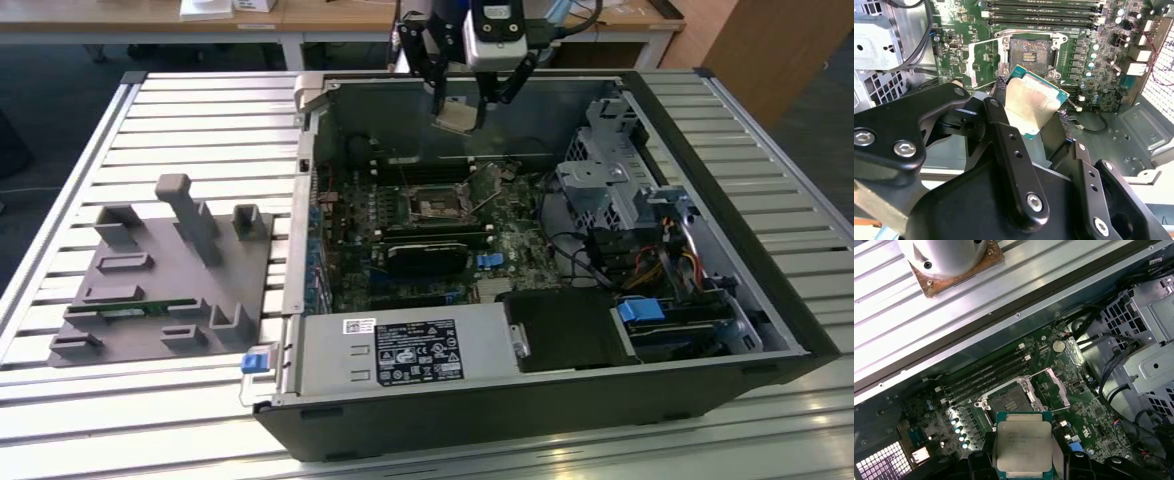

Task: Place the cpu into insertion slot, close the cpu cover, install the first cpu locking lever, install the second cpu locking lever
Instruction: 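Place the cpu into insertion slot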

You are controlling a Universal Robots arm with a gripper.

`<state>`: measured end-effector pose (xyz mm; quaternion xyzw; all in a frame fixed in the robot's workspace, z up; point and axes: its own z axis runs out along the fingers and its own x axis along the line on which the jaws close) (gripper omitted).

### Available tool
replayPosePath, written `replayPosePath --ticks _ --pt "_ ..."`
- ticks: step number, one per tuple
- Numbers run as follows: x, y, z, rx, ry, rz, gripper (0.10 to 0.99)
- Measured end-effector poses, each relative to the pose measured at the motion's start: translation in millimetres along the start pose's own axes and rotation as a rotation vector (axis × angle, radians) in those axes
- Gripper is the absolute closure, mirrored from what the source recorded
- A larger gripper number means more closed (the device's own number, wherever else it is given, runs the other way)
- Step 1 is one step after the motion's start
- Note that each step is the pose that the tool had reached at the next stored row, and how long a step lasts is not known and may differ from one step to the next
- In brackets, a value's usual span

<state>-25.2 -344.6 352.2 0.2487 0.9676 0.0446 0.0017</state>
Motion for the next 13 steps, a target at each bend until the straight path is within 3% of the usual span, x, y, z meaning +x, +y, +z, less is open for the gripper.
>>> replayPosePath --ticks 13 --pt "0.6 -0.4 0.6 -0.001 -0.0033 0.037 0.557"
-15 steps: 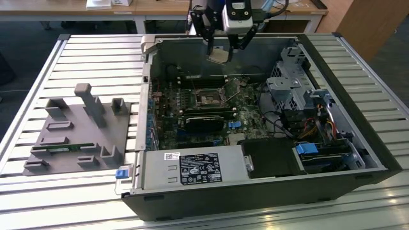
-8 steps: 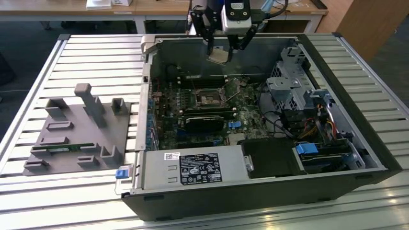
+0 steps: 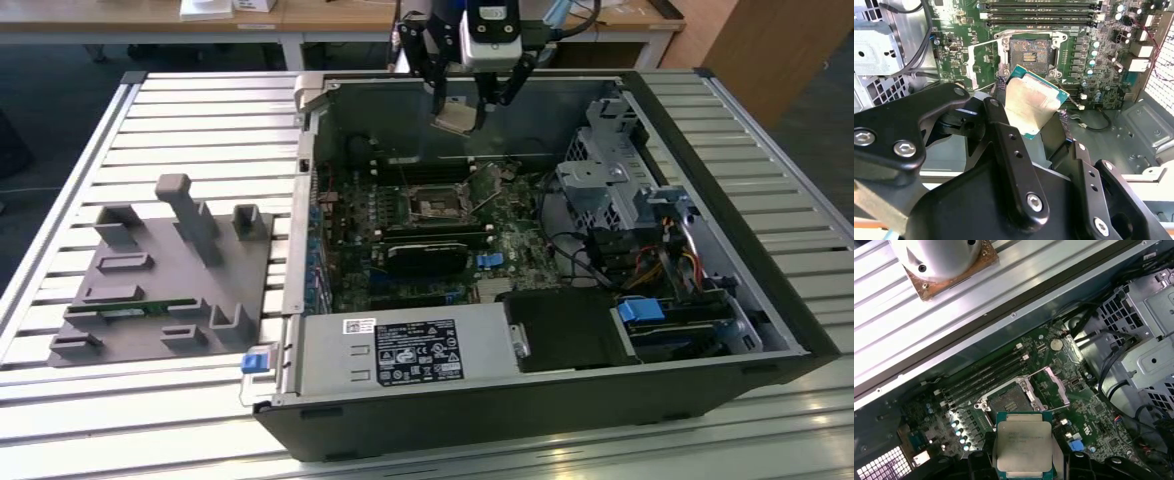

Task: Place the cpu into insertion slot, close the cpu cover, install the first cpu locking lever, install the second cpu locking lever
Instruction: 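Place the cpu into insertion slot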

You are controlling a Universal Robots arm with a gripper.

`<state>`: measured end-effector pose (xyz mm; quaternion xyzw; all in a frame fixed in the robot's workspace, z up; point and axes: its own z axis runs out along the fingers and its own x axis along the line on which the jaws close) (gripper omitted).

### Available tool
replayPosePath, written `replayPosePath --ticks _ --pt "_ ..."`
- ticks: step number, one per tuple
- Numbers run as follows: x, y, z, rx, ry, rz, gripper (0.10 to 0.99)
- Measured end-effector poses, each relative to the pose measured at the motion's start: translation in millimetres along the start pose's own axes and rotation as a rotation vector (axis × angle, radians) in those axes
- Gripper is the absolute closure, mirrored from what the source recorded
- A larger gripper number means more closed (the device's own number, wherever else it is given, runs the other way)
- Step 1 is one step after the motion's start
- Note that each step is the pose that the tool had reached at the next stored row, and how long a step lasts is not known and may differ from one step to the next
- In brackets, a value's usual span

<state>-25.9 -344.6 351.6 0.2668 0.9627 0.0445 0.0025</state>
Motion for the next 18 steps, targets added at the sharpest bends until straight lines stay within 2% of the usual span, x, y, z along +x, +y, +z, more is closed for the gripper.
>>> replayPosePath --ticks 18 --pt "0.8 -0.6 0.9 -0.001 -0.0052 0.06 0.557"
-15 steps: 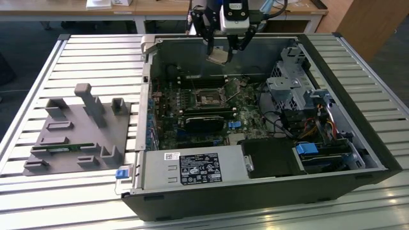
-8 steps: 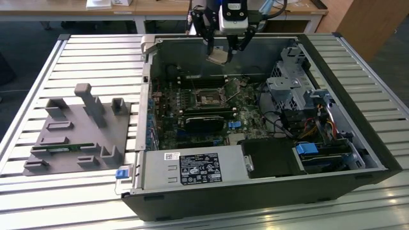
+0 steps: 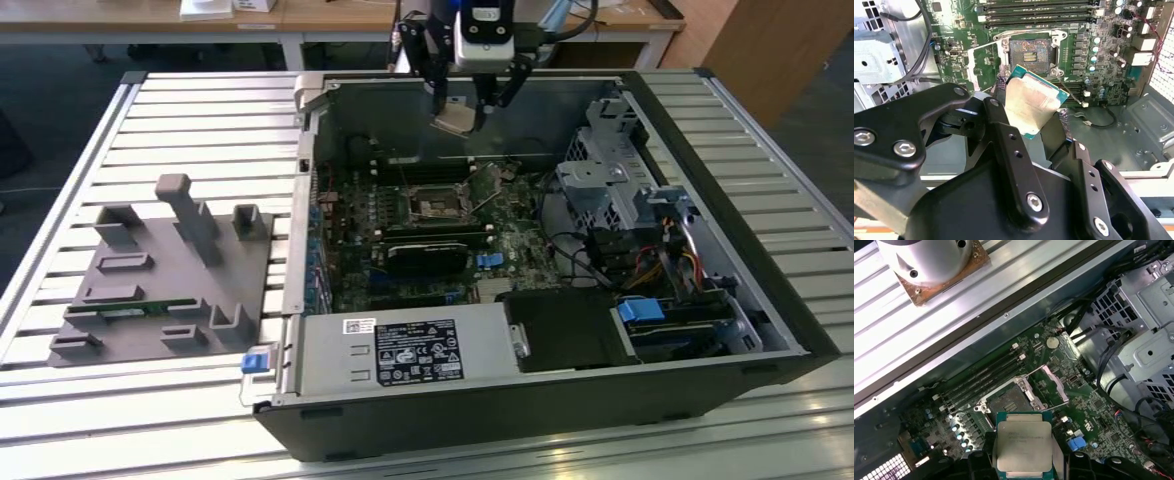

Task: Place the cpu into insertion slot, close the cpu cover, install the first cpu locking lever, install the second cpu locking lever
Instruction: 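Place the cpu into insertion slot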

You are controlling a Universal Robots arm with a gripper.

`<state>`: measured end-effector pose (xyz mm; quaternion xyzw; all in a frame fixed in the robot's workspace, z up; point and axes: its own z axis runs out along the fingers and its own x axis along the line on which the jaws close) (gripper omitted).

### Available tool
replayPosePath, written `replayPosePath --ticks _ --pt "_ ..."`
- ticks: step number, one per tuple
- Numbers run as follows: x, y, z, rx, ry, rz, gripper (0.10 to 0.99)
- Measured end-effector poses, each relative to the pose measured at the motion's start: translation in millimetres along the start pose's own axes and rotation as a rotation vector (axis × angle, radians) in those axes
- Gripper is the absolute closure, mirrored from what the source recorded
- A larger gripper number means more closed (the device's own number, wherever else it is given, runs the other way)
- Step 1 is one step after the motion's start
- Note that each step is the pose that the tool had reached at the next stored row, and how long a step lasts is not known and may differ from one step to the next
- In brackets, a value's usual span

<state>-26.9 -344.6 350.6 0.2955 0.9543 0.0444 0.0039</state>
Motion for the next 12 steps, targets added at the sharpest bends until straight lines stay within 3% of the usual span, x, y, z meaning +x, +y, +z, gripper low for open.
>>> replayPosePath --ticks 12 --pt "0.7 -0.6 0.6 -0.001 -0.0056 0.065 0.557"
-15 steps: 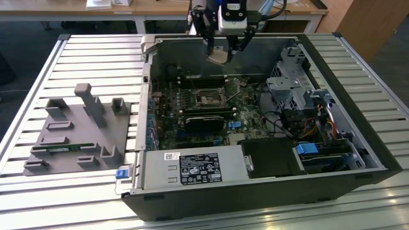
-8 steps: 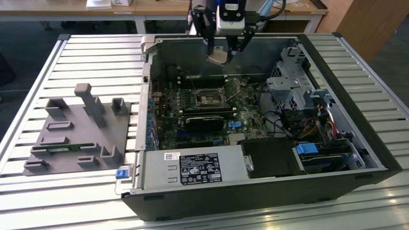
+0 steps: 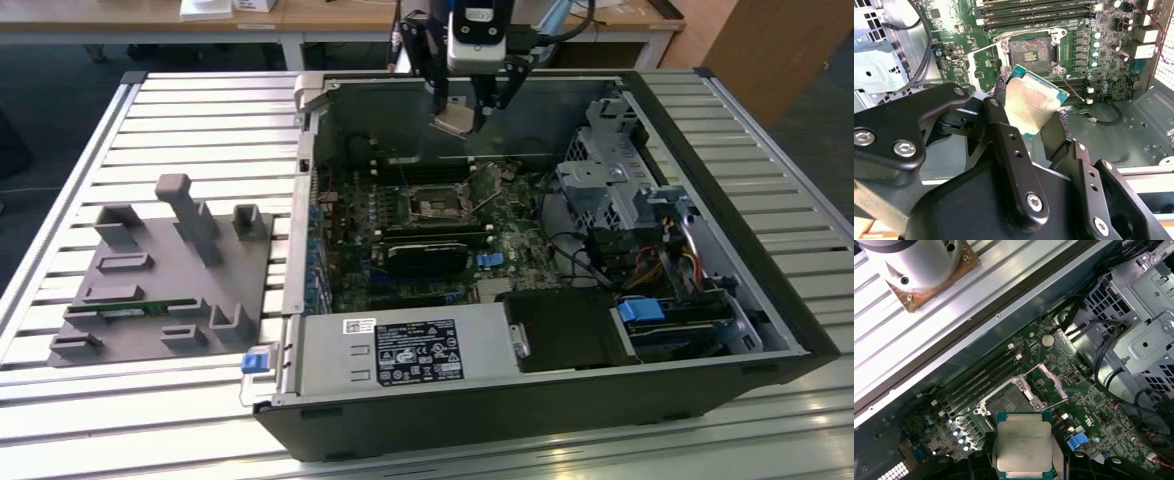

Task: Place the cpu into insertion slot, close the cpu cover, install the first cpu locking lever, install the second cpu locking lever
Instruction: 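Place the cpu into insertion slot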

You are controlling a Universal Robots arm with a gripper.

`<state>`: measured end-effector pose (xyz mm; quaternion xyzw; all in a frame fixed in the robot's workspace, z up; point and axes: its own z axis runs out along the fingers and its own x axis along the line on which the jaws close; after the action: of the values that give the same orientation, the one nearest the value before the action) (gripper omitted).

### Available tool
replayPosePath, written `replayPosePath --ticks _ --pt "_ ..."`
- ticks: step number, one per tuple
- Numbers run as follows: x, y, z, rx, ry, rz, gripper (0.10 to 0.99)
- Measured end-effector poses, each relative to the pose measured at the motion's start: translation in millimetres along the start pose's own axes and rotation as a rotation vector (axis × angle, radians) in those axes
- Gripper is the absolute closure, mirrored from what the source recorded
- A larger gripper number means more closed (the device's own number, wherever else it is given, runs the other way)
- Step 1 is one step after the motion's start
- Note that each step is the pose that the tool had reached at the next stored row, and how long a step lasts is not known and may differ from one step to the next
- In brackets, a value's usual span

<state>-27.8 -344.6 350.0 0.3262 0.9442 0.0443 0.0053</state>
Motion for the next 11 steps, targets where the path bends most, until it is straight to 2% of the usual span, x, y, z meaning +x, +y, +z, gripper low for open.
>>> replayPosePath --ticks 11 --pt "0.1 -0.2 0.7 -0.001 -0.0049 0.056 0.557"
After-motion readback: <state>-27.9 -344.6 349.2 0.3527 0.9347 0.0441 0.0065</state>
